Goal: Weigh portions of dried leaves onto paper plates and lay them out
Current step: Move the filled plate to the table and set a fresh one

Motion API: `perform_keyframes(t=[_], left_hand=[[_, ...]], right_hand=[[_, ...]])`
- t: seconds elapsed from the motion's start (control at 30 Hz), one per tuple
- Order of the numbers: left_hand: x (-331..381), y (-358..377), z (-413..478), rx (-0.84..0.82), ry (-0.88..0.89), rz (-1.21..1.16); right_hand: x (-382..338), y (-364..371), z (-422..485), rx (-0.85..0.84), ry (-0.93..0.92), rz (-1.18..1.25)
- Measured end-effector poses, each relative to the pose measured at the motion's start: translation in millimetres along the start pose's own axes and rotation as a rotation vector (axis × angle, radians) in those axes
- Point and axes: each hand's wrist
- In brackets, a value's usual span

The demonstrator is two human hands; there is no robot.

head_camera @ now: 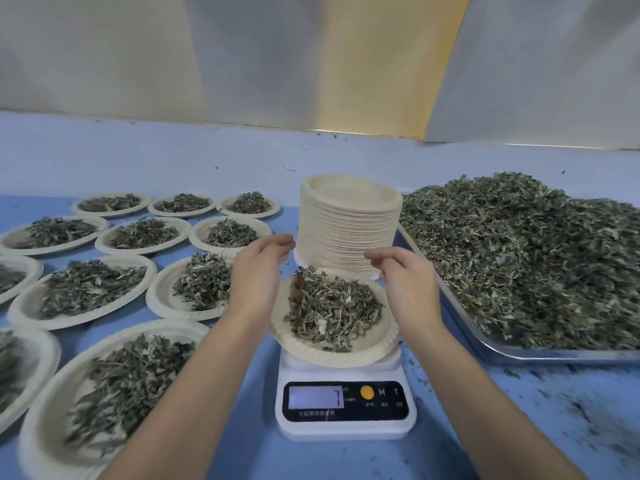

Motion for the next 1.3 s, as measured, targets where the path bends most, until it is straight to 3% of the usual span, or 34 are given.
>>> perform_keyframes(t=[0.17, 0.5, 0.87, 1.03, 1.3], left_hand=[[-14.3, -2.6, 1.5, 0.054, -0.014, 0.118], [-16.8, -0.3, -0.2, 0.041, -0.089, 0.083], [19.6, -40.2, 4.4, 0.077, -0.361, -0.045], [32.1, -76.1, 10.9, 0.111, -0.343, -0.117], [48.7, -140.1, 36.1, 0.274, -0.216, -0.246]], right_hand=[[6.3, 0.0, 0.1, -0.016, 0.037, -0.004], [8.4, 3.5, 0.1, -0.008, 0.137, 0.195], [-24.0, 41.5, 3.3, -0.047, 0.029, 0.207], [-52.7, 76.8, 6.8, -0.240, -0.272, -0.134], [-107.6, 167.7, 0.4, -0.779, -0.662, -0.436]])
Point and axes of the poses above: each hand's wrist, its own z-axis towards the middle knuckle, its own y-axis out of the palm, x = y × z, and after that the axes turned 5 degrees about -y, right-handed
